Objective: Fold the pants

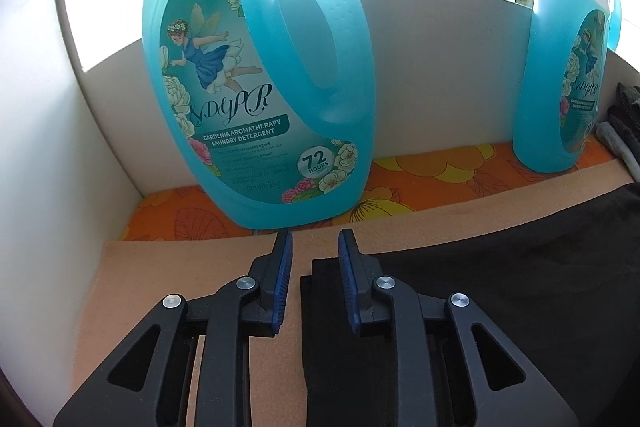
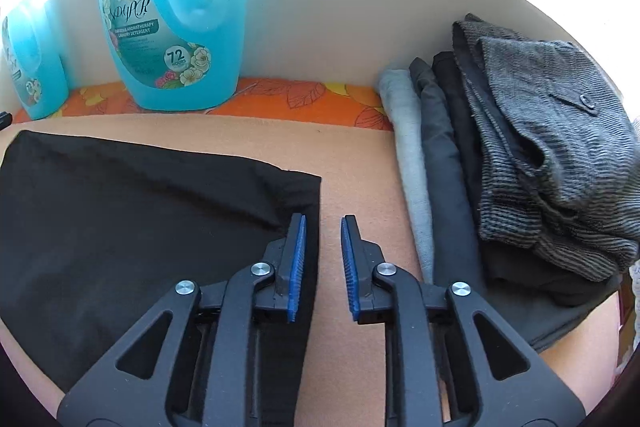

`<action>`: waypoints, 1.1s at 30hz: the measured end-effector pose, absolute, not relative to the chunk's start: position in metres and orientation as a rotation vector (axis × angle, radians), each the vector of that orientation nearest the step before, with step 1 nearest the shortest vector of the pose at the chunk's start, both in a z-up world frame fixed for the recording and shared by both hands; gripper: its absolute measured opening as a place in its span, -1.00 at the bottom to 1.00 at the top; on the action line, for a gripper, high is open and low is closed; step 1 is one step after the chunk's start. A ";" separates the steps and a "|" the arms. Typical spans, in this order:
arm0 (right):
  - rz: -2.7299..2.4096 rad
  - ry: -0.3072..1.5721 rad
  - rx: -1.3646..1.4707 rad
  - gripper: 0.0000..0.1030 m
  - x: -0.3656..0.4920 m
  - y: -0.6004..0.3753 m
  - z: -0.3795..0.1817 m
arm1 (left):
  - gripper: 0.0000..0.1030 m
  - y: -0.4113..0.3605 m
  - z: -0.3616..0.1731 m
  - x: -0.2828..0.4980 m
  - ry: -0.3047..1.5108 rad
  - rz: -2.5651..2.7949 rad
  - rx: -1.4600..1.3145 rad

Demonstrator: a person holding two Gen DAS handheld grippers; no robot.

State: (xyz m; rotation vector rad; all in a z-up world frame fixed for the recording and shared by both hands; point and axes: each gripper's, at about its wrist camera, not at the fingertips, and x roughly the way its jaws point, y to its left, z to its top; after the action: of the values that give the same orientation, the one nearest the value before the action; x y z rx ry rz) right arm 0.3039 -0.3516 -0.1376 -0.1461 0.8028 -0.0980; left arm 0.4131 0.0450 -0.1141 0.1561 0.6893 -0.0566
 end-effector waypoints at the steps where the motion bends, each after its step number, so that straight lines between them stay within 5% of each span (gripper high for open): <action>1: -0.099 0.787 -0.154 -0.53 0.296 -0.350 -0.132 | -0.58 0.047 -0.109 0.409 0.680 -0.055 0.153; 10: 0.180 0.745 -0.150 -0.51 0.206 -0.281 -0.097 | -0.57 0.039 -0.069 0.322 0.620 -0.238 0.155; 22: 0.472 0.896 -0.291 -0.51 0.163 -0.162 -0.158 | -0.57 0.005 -0.093 0.212 0.697 -0.463 0.219; 25: 0.497 0.935 -0.288 -0.79 0.169 -0.144 -0.175 | -0.57 -0.003 -0.101 0.202 0.723 -0.499 0.220; 33: 0.491 0.907 -0.259 -0.79 0.192 -0.120 -0.183 | -0.57 -0.024 -0.118 0.201 0.763 -0.568 0.259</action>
State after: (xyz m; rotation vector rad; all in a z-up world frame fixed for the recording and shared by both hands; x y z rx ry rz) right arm 0.1916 -0.1203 -0.1833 -0.2594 0.9070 0.4911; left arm 0.2012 -0.0239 -0.1175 0.2589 0.7632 -0.5678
